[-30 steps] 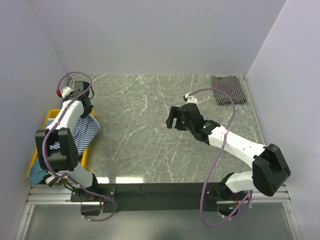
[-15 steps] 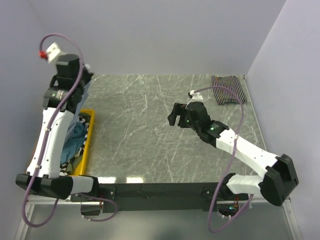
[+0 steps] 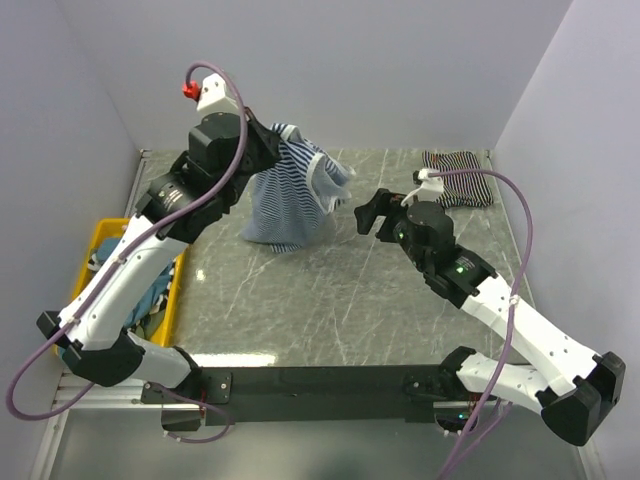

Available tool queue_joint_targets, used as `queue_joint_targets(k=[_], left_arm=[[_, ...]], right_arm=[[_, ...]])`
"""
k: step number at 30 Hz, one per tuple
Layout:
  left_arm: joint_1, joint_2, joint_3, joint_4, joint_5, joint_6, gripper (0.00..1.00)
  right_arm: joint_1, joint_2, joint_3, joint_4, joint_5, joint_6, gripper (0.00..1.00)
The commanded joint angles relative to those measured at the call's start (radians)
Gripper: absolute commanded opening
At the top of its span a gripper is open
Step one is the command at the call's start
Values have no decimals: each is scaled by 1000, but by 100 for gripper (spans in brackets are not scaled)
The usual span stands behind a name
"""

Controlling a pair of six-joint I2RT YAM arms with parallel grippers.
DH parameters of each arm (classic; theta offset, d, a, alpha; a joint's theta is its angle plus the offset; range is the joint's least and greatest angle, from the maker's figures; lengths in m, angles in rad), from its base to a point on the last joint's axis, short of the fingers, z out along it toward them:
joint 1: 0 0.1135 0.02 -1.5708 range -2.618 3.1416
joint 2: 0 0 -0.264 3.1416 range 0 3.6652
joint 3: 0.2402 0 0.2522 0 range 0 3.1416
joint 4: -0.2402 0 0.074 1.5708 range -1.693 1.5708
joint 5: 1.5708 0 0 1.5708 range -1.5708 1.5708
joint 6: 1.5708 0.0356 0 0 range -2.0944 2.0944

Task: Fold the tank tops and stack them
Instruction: Move the tank top to the center of the board

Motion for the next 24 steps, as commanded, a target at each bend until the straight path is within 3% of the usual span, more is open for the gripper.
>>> queue_joint_targets(k=[1, 9, 17, 24], left_arm=[[-1, 9, -25, 64, 20, -16, 1], [39, -85, -317, 168, 130, -84, 1], [39, -71, -248, 170, 211, -21, 1], [39, -105, -268, 170, 234, -22, 1]], right_arm=[[-10, -7, 21, -6, 46, -14, 89], [-9, 36, -57, 54, 17, 15, 90], [0, 59, -184, 267, -174, -1, 90], [-42, 264, -206, 546, -303, -74, 92]])
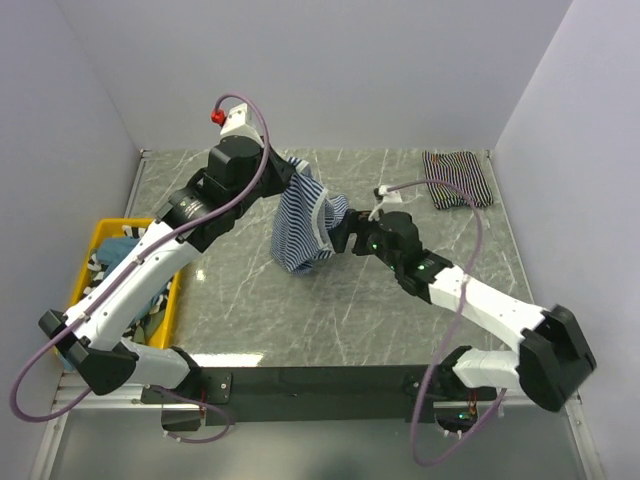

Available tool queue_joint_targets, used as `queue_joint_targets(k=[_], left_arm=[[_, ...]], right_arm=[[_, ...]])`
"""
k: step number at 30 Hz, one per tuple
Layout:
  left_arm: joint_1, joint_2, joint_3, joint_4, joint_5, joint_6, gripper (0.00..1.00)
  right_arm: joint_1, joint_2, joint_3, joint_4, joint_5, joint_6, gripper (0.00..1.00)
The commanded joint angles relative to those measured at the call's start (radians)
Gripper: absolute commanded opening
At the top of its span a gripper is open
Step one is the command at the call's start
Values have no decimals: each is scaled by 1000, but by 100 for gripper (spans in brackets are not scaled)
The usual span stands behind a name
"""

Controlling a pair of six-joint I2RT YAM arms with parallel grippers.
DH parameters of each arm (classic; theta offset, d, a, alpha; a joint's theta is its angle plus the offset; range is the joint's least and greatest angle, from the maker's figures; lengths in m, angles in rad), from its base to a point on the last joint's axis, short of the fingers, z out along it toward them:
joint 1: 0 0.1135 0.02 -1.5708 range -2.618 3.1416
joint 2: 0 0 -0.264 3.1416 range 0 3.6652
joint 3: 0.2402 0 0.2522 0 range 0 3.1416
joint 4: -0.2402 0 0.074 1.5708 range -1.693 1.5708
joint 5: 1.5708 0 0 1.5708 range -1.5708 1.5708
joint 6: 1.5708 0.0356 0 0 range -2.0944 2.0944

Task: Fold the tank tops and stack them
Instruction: Move the tank top to the center of the board

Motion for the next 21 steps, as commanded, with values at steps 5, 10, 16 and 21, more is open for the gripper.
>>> queue_joint_targets(k=[5, 10, 16, 21], left_arm=[[0, -74, 44, 55, 78, 61, 1], [0, -72, 87, 57, 176, 102, 1], [1, -66, 137, 45, 207, 136, 1], [9, -75, 167, 20, 234, 142, 0]], right_arm=[[-155, 206, 2, 442, -392, 62, 92], [-178, 297, 63, 643, -553, 122, 90], [-162, 360, 117, 768, -679, 220, 66], [-162, 211, 60, 670, -592, 188, 5]])
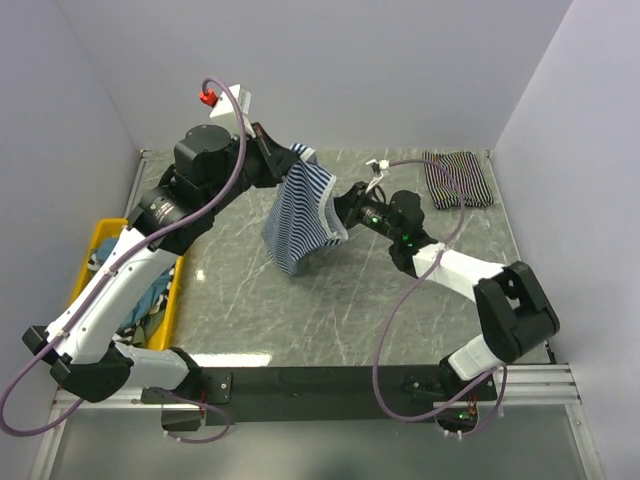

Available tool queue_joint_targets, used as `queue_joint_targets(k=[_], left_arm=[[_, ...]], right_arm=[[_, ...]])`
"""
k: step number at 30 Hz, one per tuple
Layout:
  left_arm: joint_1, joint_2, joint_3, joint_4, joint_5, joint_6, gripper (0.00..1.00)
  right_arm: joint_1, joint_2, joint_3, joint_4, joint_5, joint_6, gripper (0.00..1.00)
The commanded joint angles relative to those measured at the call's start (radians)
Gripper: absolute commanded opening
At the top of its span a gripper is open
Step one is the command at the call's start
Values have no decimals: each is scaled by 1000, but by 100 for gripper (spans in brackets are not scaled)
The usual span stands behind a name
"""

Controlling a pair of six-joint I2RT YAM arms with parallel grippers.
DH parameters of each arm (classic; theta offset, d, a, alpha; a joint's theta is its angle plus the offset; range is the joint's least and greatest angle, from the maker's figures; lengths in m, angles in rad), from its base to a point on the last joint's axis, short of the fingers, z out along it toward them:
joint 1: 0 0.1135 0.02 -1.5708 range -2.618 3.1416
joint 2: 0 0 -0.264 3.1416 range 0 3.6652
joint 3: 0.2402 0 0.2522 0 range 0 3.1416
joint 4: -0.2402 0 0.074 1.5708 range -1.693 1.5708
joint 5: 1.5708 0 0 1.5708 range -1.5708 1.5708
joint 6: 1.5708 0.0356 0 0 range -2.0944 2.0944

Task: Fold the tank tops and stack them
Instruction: Move the tank top to the center of the board, then flatten the tank top out

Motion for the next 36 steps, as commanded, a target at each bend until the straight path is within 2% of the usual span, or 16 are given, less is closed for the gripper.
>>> queue_joint_targets(k=[1, 2, 4, 6, 11, 18, 21, 24, 25, 26, 28, 30, 31, 33, 34, 36], left_arm=[[6, -45, 53, 21, 41, 26, 1], [10, -54, 51, 21, 38, 20, 1], [14, -89, 46, 13, 31, 11, 1], [16, -119, 43, -2, -5, 3, 1], [17, -231, 16, -19, -114, -46, 1], [20, -315, -13, -7, -364, -89, 1], [58, -254, -9, 22, -369, -66, 1], [262, -142, -61, 104, -86, -118, 1], [372, -76, -129, 146, 21, -171, 1], [413, -33, -162, 201, 160, -194, 1], [482, 135, -196, 313, 272, -243, 2], [500, 278, -158, 338, 369, -260, 2], [516, 418, -104, 363, 395, -279, 4], [525, 542, -43, 383, 467, -290, 11], [530, 637, 23, 380, 487, -296, 23], [531, 688, 74, 363, 495, -291, 35]], right_arm=[[9, -220, -16, -44, 97, -56, 0], [13, -279, -14, -192, 157, -91, 0], [62, -452, 12, -334, 345, -224, 0], [121, -544, 54, -509, 446, -298, 0], [153, -733, 133, -734, 500, -366, 0], [162, -704, 326, -881, 520, -414, 0], [159, -544, 412, -928, 619, -447, 0], [117, -418, 485, -971, 661, -457, 0], [97, -334, 495, -970, 640, -440, 0], [74, -291, 503, -961, 621, -428, 0], [-23, -153, 519, -945, 545, -371, 0], [-84, 2, 576, -962, 524, -333, 0], [-132, 56, 607, -979, 529, -302, 0], [-170, 175, 679, -1011, 534, -271, 0], [-204, 210, 702, -1020, 531, -262, 0], [-230, 283, 758, -1037, 526, -244, 11]])
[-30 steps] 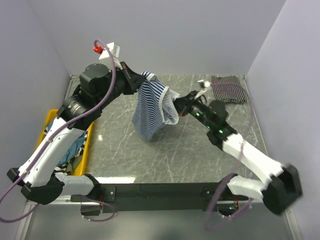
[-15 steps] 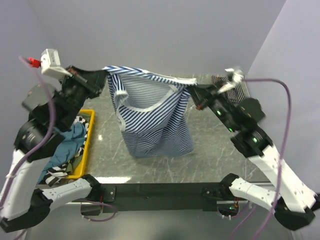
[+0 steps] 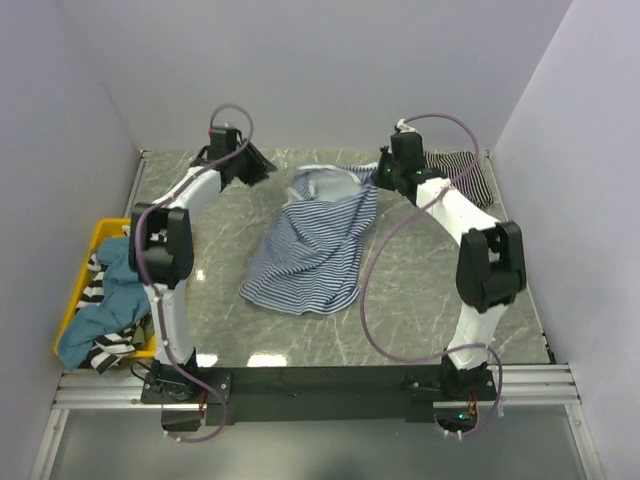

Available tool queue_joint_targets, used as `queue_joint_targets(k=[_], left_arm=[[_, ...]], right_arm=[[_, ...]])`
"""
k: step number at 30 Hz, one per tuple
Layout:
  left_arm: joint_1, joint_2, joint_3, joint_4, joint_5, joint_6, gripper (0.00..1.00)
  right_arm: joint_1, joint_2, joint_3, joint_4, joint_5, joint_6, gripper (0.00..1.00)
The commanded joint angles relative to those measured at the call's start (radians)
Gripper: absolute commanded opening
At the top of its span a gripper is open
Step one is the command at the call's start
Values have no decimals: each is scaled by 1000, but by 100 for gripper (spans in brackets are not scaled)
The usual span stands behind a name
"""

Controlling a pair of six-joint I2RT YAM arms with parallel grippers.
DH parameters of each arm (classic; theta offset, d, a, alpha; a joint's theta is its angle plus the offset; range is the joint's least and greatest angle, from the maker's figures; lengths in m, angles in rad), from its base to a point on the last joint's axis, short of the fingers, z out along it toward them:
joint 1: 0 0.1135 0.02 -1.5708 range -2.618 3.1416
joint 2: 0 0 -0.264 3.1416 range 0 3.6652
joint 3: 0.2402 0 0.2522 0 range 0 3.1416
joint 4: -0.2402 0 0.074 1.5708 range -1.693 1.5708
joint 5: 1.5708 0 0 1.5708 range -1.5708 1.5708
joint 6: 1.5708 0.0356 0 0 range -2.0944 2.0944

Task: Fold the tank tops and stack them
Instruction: Flatten the tank top out

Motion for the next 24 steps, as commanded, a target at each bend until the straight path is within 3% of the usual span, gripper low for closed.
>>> queue_joint_targets(k=[1, 2, 5, 6, 11, 14, 15, 16, 19, 21, 24], left_arm=[[8, -9, 116, 31, 114, -22, 46], [7, -24, 110, 32, 100, -10, 51], [-6, -113, 93, -97, -13, 75, 61], [-13, -142, 81, -143, -53, 98, 62], [-101, -441, -233, -253, -347, 159, 57], [-202, -570, -387, -337, -497, 178, 51], [-232, -615, -440, -395, -539, 178, 46], [-289, -635, -467, -420, -572, 179, 35], [-387, -676, -555, -504, -667, 179, 27], [-437, -660, -600, -543, -726, 173, 26], [-515, -596, -637, -543, -736, 168, 35]], right_arm=[[-63, 43, 135, -55, 8, 62, 18], [-66, 58, 152, -81, 7, 62, 31], [-66, 61, 150, -92, 22, 60, 55], [-66, 36, 132, -85, 30, 76, 58], [-51, -107, -26, -66, 66, 114, 61], [-2, -244, -216, -16, 89, 130, 61], [30, -309, -305, -8, 97, 142, 61], [54, -342, -351, 7, 100, 143, 61], [119, -451, -504, 40, 113, 176, 61], [151, -506, -587, 61, 105, 197, 61], [199, -547, -658, 80, 100, 217, 61]])
